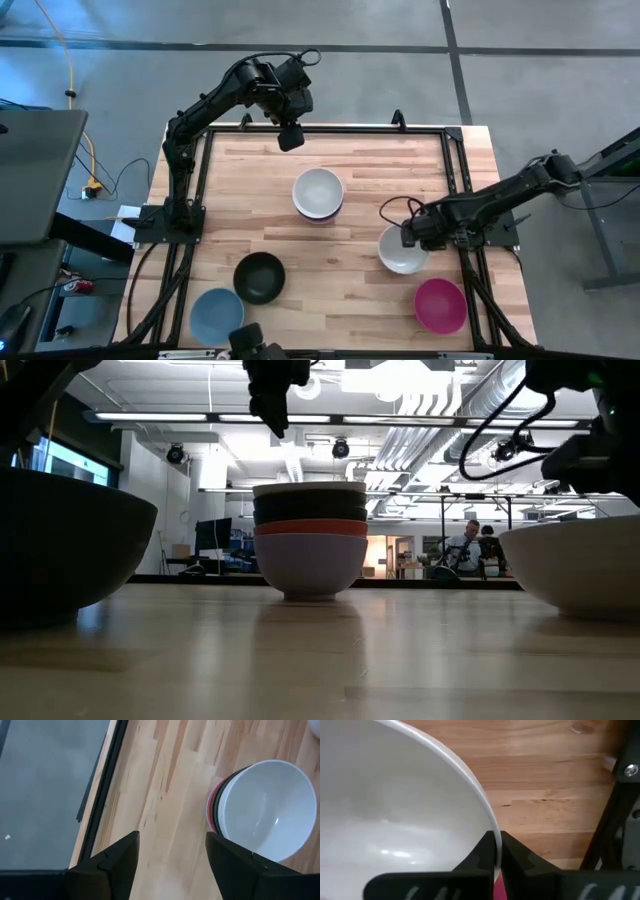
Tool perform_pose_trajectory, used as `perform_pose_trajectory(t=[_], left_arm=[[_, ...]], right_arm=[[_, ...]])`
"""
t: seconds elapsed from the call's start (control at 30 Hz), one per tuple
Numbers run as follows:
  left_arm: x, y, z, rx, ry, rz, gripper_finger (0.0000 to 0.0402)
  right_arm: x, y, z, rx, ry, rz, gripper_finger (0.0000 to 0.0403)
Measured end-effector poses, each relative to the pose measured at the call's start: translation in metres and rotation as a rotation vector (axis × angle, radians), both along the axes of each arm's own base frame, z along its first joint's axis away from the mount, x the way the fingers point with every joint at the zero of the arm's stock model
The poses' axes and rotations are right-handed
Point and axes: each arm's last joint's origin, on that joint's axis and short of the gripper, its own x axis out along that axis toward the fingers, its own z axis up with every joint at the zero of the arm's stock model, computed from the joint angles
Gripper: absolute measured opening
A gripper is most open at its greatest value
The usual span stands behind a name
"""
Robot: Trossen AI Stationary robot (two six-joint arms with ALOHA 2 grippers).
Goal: Nest bowls inside each other
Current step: Stack the white bowl on top of the white bowl
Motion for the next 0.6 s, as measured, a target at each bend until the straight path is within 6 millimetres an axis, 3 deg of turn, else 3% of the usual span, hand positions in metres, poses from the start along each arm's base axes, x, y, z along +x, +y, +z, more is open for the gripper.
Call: perform_pose_trajectory(t=[0.33,0.6], left_arm=[[-0.028,-0.003,0.025,0.058,-0.051,0.028,0.0218],[-0.07,-0.018,0.061,0.145,-0.139,0.103,0.0218]], right_arm=[[-0.006,-0.005,0.049,-0.029,-0.133,-0.01,0.0],[-0.013,-0.009,0.104,-0.048,-0.179,0.024,0.0]])
